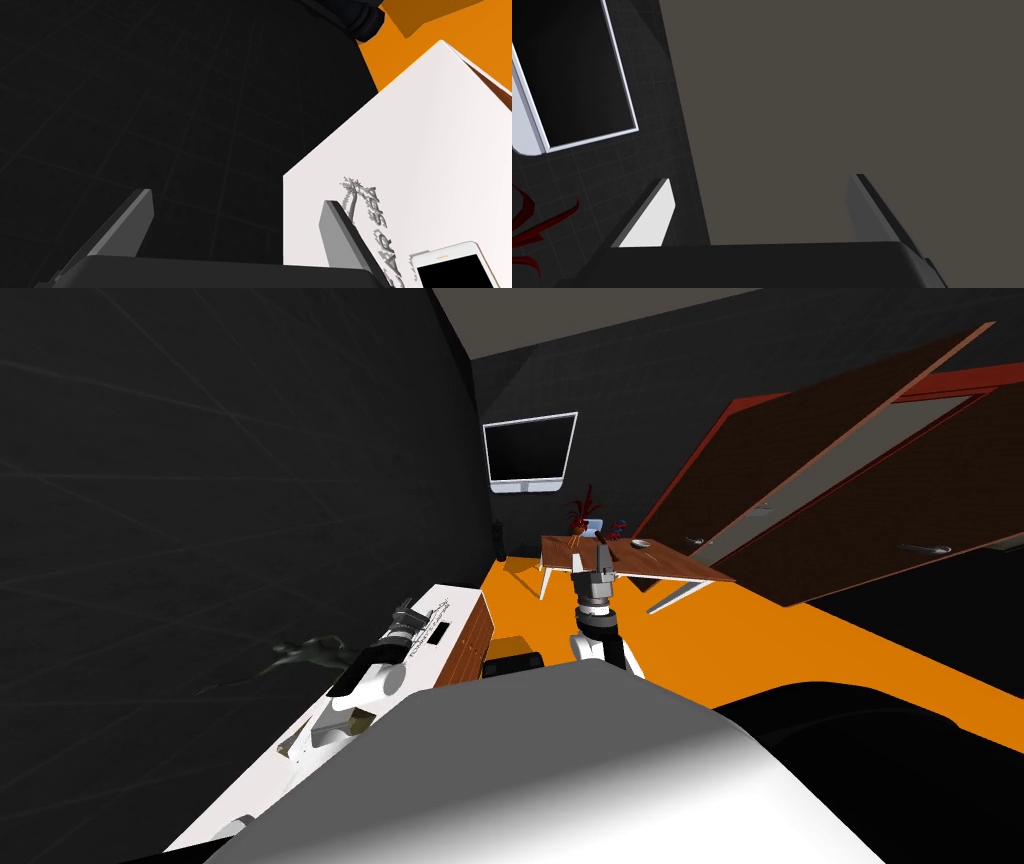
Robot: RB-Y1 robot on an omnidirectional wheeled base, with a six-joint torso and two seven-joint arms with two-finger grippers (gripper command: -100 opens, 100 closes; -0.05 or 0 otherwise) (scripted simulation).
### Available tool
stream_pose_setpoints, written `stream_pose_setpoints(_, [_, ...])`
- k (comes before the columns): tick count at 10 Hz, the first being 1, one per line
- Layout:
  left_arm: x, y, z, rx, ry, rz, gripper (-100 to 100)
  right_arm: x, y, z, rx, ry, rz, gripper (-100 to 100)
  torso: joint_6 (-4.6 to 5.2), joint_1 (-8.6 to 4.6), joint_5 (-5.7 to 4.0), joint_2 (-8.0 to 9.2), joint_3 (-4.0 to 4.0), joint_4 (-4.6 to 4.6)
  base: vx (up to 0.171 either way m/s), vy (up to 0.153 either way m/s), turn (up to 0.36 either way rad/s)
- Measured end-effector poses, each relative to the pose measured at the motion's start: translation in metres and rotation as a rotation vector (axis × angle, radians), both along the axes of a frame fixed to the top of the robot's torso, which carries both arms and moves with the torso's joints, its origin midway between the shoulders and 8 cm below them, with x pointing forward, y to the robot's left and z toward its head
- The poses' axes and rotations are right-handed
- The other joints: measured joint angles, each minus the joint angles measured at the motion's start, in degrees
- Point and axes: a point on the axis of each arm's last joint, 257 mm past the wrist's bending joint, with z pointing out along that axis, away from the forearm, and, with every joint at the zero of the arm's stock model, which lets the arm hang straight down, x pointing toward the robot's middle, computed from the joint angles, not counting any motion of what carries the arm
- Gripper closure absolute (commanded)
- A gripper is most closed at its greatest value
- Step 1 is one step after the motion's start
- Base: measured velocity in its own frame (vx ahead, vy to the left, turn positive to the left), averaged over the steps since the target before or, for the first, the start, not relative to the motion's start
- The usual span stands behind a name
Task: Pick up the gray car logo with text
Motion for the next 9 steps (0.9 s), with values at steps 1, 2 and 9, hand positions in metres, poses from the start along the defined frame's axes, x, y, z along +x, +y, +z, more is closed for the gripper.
stream_pose_setpoints(1, [0.000, 0.008, -0.010, -0.025, 0.037, 0.006, -100, 0.000, 0.000, 0.000, 0.000, 0.000, 0.000, 0, 0.00, 0.00, 0.00, -0.05, -0.03, -0.01, 0.032, 0.004, -0.024])
stream_pose_setpoints(2, [-0.002, 0.012, -0.020, -0.045, 0.072, 0.011, -100, 0.000, 0.000, 0.000, 0.000, 0.000, 0.000, 0, 0.00, 0.00, 0.00, -0.05, -0.03, -0.01, 0.045, 0.002, -0.043])
stream_pose_setpoints(9, [-0.018, 0.047, -0.079, -0.187, 0.303, 0.071, -100, 0.000, 0.000, 0.000, 0.000, 0.000, 0.000, 0, -0.01, -0.02, -0.01, -0.05, -0.03, -0.01, 0.026, 0.001, -0.025])
